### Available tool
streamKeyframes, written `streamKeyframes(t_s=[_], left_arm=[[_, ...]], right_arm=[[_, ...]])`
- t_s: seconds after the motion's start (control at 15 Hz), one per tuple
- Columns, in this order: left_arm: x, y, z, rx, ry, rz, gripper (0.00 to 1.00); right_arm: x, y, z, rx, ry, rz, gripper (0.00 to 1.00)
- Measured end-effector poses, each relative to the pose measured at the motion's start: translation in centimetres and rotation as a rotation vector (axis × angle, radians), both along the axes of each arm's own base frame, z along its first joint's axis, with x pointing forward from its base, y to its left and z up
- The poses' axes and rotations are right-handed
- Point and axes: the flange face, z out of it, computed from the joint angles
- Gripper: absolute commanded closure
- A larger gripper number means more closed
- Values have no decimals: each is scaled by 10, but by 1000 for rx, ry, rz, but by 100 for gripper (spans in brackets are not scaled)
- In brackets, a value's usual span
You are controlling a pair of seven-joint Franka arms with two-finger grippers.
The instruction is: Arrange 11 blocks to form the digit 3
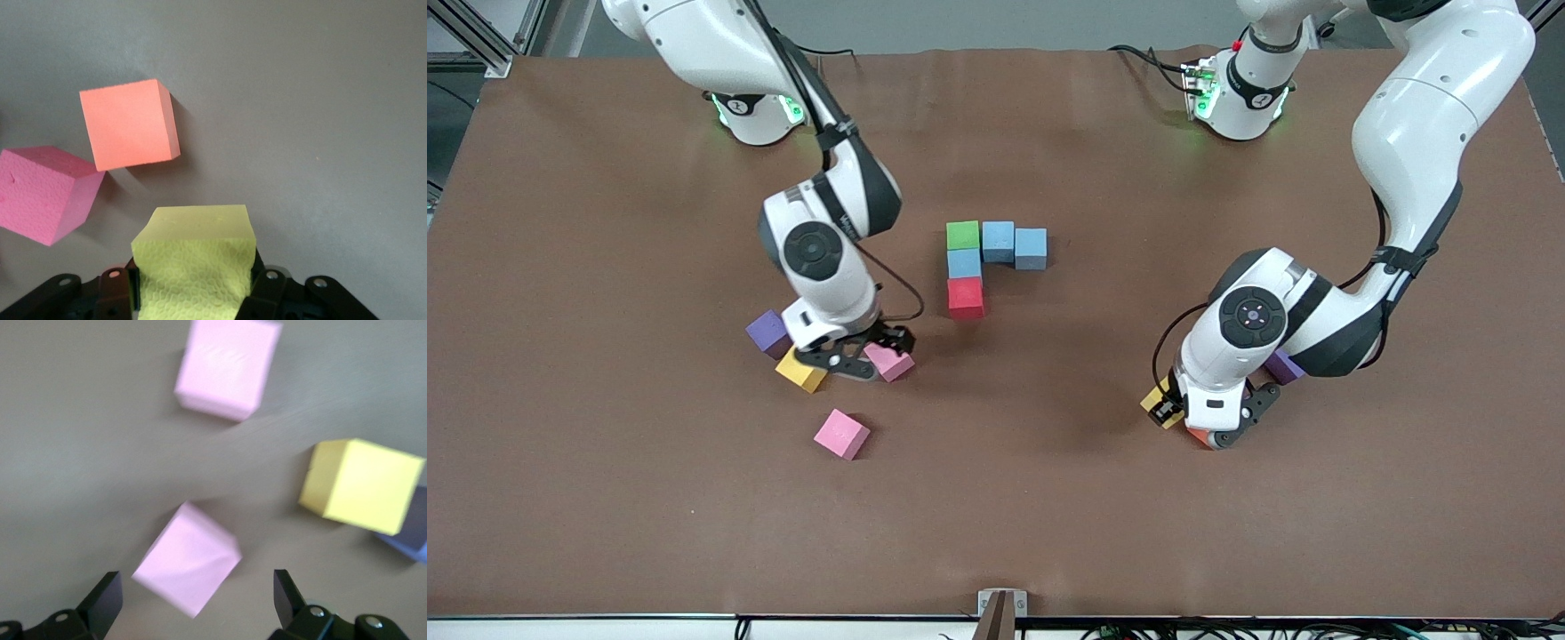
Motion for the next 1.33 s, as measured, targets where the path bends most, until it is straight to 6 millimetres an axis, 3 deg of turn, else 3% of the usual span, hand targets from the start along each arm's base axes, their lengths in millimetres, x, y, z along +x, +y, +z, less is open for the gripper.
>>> streamKeyframes(t_s=[0.13,0.27,0.47,0.67,0.93,1.33], left_arm=[[-2,-5,0,-2,0,8,59],[-4,-9,0,-4,-1,24,59],[-12,-25,-1,3,9,56,59],[-24,-47,-2,10,19,108,59],[-43,-76,-5,1,25,296,59],[-88,-118,-14,-12,60,683,59]], right_arm=[[3,-7,-2,4,-3,-167,0],[0,1,-10,7,-7,-345,0],[-3,12,-41,5,-14,-509,0],[-3,20,-62,-3,-12,-550,0],[-4,24,-62,5,-7,-571,6],[-5,24,-63,10,5,-583,29]])
